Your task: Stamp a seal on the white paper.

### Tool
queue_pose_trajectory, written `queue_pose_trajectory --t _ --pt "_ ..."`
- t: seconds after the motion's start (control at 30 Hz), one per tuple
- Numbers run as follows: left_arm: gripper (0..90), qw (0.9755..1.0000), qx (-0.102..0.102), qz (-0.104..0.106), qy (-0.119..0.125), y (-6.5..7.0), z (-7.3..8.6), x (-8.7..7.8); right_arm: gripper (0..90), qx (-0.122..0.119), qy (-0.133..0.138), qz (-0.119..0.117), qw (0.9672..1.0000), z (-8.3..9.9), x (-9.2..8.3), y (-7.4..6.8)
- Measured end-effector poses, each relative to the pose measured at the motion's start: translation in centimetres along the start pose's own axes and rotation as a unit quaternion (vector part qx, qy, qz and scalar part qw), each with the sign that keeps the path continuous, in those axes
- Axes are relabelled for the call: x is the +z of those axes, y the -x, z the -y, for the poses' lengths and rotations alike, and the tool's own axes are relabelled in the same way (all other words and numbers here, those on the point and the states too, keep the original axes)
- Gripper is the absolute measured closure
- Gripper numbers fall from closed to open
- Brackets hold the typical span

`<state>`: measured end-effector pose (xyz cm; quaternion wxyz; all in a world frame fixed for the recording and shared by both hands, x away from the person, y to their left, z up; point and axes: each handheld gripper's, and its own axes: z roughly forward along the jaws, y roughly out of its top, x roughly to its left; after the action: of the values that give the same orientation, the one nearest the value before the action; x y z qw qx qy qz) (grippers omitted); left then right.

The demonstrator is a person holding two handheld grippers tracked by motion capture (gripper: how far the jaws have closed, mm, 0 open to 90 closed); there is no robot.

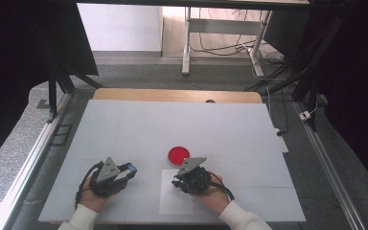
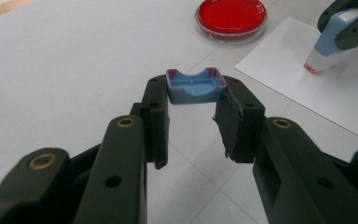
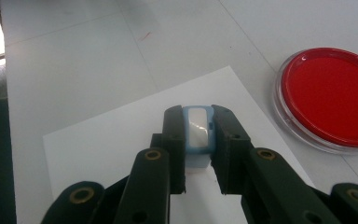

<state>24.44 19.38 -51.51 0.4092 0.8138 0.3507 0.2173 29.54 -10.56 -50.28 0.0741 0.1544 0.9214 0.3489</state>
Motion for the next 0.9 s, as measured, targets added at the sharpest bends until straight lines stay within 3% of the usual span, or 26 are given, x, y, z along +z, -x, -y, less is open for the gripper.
queue_pose_trajectory --t 0.9 --pt "64.8 1.0000 -0.001 -0.001 0.000 -0.12 0.05 -0.01 75.5 -0.009 0.010 0.005 0.9999 0.14 -0.04 -0.15"
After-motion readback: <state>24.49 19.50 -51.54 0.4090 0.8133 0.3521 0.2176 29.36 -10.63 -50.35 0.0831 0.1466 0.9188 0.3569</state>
